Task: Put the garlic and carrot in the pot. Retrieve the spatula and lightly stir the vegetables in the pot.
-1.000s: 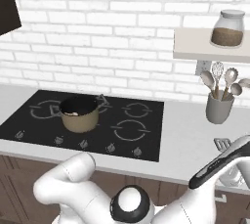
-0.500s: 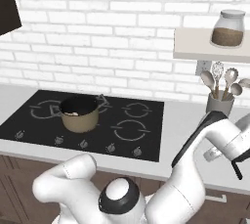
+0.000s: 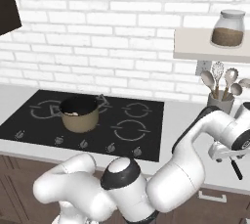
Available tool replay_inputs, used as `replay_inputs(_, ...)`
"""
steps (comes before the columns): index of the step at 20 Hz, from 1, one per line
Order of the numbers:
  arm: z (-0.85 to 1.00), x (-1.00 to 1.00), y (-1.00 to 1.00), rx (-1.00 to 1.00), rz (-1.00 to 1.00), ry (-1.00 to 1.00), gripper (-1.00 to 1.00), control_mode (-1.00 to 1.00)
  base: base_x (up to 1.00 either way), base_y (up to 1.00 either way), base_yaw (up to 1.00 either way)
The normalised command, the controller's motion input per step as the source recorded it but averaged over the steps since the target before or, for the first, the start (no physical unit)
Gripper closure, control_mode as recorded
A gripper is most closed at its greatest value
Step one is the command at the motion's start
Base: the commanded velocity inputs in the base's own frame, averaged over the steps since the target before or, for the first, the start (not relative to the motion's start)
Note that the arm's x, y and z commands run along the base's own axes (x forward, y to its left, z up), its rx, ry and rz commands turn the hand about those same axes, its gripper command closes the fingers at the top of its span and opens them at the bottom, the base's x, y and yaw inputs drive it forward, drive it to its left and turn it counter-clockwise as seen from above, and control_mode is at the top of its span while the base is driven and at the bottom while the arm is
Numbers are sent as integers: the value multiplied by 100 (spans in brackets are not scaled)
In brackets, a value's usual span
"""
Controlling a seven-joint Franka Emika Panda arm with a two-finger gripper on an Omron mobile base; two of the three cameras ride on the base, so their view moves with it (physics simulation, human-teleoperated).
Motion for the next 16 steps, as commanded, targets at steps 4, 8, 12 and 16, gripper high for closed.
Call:
replay_inputs(4,-8,0,-21,0,-10,27,-100,-100,0,0,0)
replay_inputs(8,-32,0,-3,0,0,13,-100,-100,0,0,0)
replay_inputs(12,-28,0,-11,0,0,4,-100,-100,0,0,0)
replay_inputs(16,-11,0,0,0,6,-1,-100,-100,0,0,0)
